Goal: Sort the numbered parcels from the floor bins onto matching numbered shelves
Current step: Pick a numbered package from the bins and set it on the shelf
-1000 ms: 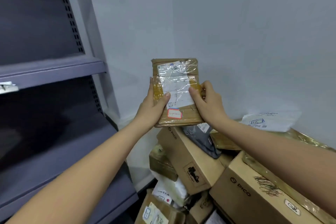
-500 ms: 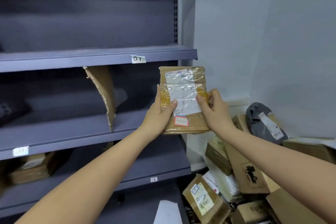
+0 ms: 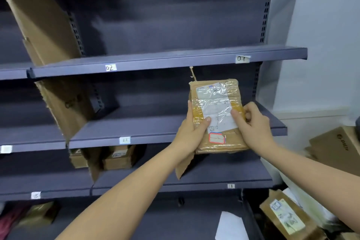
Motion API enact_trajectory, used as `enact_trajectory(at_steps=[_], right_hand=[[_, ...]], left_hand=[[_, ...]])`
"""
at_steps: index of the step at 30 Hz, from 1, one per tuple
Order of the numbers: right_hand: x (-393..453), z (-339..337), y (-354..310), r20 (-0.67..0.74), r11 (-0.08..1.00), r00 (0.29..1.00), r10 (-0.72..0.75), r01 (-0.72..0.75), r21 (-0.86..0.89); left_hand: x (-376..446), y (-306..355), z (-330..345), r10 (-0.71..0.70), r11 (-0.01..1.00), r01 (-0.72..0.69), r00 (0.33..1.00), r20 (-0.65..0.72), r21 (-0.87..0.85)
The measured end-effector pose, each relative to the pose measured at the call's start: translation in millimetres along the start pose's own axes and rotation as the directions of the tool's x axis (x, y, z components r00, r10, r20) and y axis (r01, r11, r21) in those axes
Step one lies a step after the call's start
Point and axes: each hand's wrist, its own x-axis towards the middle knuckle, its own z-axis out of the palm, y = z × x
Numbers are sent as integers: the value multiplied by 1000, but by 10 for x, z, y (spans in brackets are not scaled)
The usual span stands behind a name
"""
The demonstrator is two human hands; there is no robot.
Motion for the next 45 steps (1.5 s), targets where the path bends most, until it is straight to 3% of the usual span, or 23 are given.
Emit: enact_trajectory(at_steps=[8, 14, 27, 45], right_hand=[[-342, 1159, -635, 137, 991, 988, -68, 51, 124], [-582, 2032, -1064, 266, 974, 952, -152, 98, 205], [-1090, 3787, -1914, 546, 929, 797, -258, 50, 366], [-1326, 5964, -3211, 651, 842, 591, -476, 92, 532]], left_hand=[[-466, -529, -1200, -61, 998, 63, 994, -95, 13], [-871, -945, -1997, -170, 985, 174, 955, -241, -4], [-1721, -1563, -3367, -295, 934, 356, 774, -561, 0], [-2091, -2210, -5267, -342, 879, 472, 516, -786, -73]])
